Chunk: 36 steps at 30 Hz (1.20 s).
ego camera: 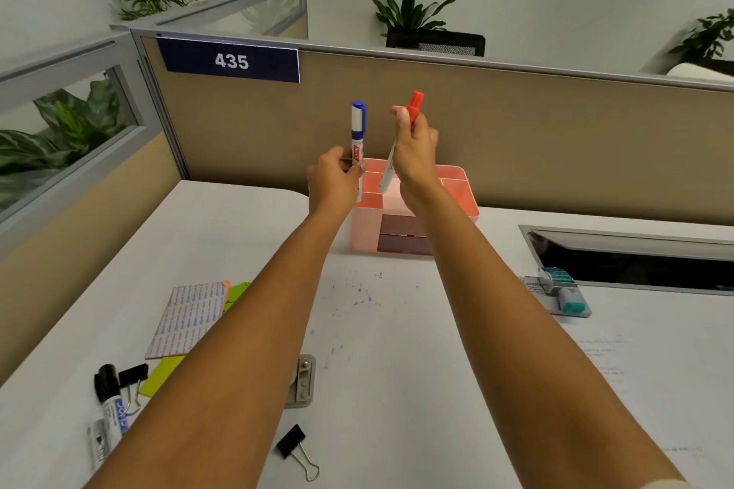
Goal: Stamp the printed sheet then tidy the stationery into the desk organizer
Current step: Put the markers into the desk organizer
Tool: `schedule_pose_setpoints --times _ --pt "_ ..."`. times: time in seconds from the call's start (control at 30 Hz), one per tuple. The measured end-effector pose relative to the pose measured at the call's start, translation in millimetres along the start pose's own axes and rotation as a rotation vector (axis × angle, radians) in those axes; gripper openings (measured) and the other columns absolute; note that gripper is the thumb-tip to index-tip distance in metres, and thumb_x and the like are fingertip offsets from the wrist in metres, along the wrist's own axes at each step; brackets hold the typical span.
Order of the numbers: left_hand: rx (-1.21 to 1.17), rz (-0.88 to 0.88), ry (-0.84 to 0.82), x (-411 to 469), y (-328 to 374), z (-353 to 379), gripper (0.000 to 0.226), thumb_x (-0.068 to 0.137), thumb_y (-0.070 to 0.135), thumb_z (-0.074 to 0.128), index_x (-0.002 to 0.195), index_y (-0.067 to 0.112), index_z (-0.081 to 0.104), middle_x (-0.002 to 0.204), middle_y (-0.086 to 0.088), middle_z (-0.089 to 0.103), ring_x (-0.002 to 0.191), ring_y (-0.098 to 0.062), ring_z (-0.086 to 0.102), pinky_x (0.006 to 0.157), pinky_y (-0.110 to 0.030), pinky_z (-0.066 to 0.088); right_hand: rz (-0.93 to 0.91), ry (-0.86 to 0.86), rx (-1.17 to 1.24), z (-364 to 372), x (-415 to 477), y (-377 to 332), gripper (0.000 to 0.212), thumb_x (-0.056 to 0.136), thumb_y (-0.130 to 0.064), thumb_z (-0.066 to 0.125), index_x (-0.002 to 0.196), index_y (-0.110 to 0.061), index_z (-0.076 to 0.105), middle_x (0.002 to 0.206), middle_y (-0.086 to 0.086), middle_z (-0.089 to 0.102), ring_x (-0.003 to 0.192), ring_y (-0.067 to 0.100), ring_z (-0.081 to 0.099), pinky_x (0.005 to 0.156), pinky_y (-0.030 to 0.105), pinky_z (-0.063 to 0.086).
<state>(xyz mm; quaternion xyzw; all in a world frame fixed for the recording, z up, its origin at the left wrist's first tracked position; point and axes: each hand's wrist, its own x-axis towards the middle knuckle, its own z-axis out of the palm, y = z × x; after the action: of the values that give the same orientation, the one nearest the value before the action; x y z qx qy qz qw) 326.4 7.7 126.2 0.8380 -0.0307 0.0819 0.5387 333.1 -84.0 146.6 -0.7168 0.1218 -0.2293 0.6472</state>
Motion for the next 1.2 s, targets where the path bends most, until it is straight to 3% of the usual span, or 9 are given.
schedule_pose_setpoints --times 0.1,0.33,0.63,0.77,0.97,1.2 --pt "-0.012 -0.006 0.023 5 -2 4 0.032 0.09 0.02 0.058 0.119 0.006 0.058 0.119 -0.012 0.064 0.11 -0.027 0.061 0.095 -0.039 0.048 -0.055 0.038 -0.027 -1 3 11 0.033 0.1 -0.028 0.038 0.125 -0.013 0.053 0.111 0.003 0.035 0.087 0.007 0.044 0.087 0.025 0.037" --pt "0.102 -0.015 -0.029 6 -22 21 0.026 0.09 0.013 0.057 0.114 0.005 0.056 0.113 -0.014 0.064 0.103 -0.027 0.062 0.089 -0.034 0.05 -0.128 0.014 -0.326 0 -4 46 0.033 0.096 -0.016 0.048 0.129 -0.009 0.046 0.124 0.013 0.052 0.111 0.022 0.053 0.088 0.023 0.041" --pt "0.1 -0.018 -0.059 5 -22 27 0.036 0.09 0.008 0.057 0.126 0.008 0.055 0.121 -0.014 0.061 0.108 -0.029 0.06 0.093 -0.037 0.052 -0.084 -0.089 -0.469 3 -11 55 0.034 0.091 -0.001 0.05 0.125 -0.006 0.048 0.12 0.014 0.06 0.106 0.028 0.059 0.086 0.034 0.051" --pt "0.089 -0.05 -0.054 -1 -21 21 0.038 0.088 0.002 0.056 0.126 0.005 0.055 0.122 -0.016 0.061 0.108 -0.031 0.06 0.094 -0.038 0.053 -0.052 -0.079 -0.484 0 -17 48 0.037 0.091 -0.001 0.049 0.127 -0.006 0.047 0.124 0.015 0.058 0.108 0.03 0.059 0.09 0.041 0.053" --pt "0.081 -0.064 0.048 -35 -30 -13 0.031 0.089 0.002 0.055 0.12 0.005 0.059 0.122 -0.014 0.062 0.11 -0.027 0.06 0.095 -0.03 0.048 -0.002 0.011 -0.494 -13 -46 37 0.033 0.093 -0.008 0.051 0.126 -0.01 0.05 0.125 0.01 0.057 0.111 0.025 0.057 0.092 0.034 0.05" --pt "0.159 -0.115 0.125 -88 -63 -66 0.026 0.088 -0.001 0.054 0.113 0.006 0.063 0.115 -0.015 0.064 0.105 -0.027 0.062 0.089 -0.028 0.048 0.061 -0.001 -0.475 -21 -116 37 0.026 0.096 -0.01 0.046 0.121 -0.009 0.052 0.128 0.011 0.055 0.113 0.026 0.054 0.096 0.033 0.049"
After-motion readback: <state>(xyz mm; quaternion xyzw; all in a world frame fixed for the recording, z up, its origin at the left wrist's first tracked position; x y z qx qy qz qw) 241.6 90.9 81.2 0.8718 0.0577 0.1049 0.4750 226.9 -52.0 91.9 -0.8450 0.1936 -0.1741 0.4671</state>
